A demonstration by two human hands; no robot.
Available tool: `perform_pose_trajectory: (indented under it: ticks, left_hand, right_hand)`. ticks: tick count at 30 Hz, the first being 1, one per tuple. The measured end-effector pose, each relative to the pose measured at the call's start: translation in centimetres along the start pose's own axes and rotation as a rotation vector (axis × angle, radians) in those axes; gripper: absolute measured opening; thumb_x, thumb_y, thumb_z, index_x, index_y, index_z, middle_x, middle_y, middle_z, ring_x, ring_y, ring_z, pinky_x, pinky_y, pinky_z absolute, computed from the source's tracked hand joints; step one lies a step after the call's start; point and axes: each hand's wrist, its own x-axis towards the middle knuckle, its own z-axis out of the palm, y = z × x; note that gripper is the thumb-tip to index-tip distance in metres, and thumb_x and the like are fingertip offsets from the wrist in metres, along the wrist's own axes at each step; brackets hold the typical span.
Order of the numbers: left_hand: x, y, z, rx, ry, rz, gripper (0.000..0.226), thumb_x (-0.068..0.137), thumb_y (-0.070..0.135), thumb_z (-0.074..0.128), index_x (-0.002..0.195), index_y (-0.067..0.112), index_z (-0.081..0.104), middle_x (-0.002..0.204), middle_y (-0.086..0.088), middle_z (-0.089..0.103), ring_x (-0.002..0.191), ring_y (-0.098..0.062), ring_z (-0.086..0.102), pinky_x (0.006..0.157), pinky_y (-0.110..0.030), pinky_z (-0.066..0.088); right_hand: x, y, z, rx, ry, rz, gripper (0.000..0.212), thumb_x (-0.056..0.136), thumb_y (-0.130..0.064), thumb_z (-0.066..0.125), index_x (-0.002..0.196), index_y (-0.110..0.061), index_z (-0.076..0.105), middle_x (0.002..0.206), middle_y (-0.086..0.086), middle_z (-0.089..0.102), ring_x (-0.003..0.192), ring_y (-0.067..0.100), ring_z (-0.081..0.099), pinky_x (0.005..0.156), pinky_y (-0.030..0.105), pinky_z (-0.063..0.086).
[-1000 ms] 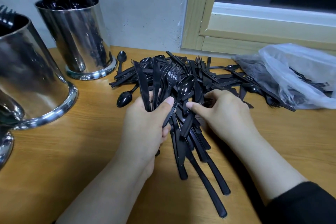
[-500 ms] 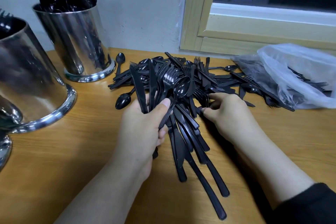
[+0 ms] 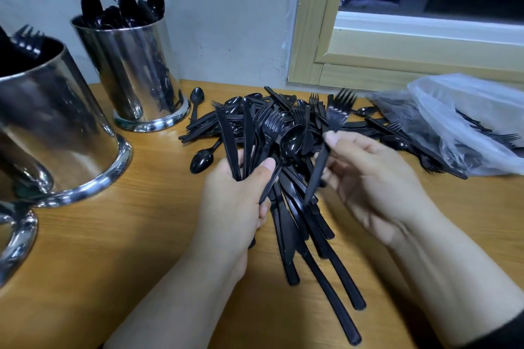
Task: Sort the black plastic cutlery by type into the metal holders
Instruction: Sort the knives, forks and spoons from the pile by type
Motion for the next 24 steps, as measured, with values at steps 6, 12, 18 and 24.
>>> perform_pose_trajectory:
  ticks: [6, 12, 18, 24]
  left_hand:
    - [-0.2, 0.3, 0.3, 0.035, -0.065, -0.003, 0.011, 0.1, 0.023, 0.066, 0.1, 0.013, 0.068, 0.065, -0.007, 0.055, 0.049, -0.016, 0.043, 0.043, -0.025, 0.036]
    - [-0.7, 0.6, 0.7, 0.044, -0.137, 0.031, 0.013, 0.103, 0.02, 0.06, 0.1, 0.009, 0.067, 0.054, 0.004, 0.055, 0.045, -0.011, 0.045, 0.042, -0.02, 0.037]
    - [-1.0, 0.3, 1.0, 0.143, -0.179, 0.123, 0.017, 0.104, 0.027, 0.057, 0.092, 0.03, 0.069, 0.058, 0.0, 0.054, 0.051, -0.014, 0.048, 0.049, -0.022, 0.042]
    - [-1.0, 0.2, 1.1, 0.115, -0.232, 0.108, 0.016, 0.102, 0.022, 0.06, 0.108, 0.031, 0.072, 0.092, 0.004, 0.076, 0.083, -0.01, 0.073, 0.073, -0.028, 0.059]
  right_hand:
    - [-1.2, 2.6, 3.0, 0.02, -0.046, 0.108, 0.012, 0.087, -0.022, 0.07, 0.077, -0.017, 0.074, 0.078, 0.006, 0.065, 0.067, 0.012, 0.059, 0.066, 0.026, 0.041]
    - [-1.7, 2.4, 4.0, 0.103, -0.038, 0.081, 0.018, 0.093, -0.016, 0.063, 0.08, -0.009, 0.073, 0.072, 0.017, 0.062, 0.049, 0.024, 0.06, 0.052, 0.034, 0.056]
    - [-2.3, 2.6, 4.7, 0.142, 0.042, 0.019, 0.013, 0.089, -0.016, 0.068, 0.087, -0.004, 0.073, 0.078, 0.023, 0.06, 0.047, 0.029, 0.055, 0.039, 0.035, 0.049]
    - [-2.1, 3.2, 4.6, 0.093, 0.156, -0.039, 0.017, 0.088, -0.02, 0.073, 0.096, -0.005, 0.074, 0.079, 0.019, 0.07, 0.056, 0.027, 0.06, 0.053, 0.034, 0.053]
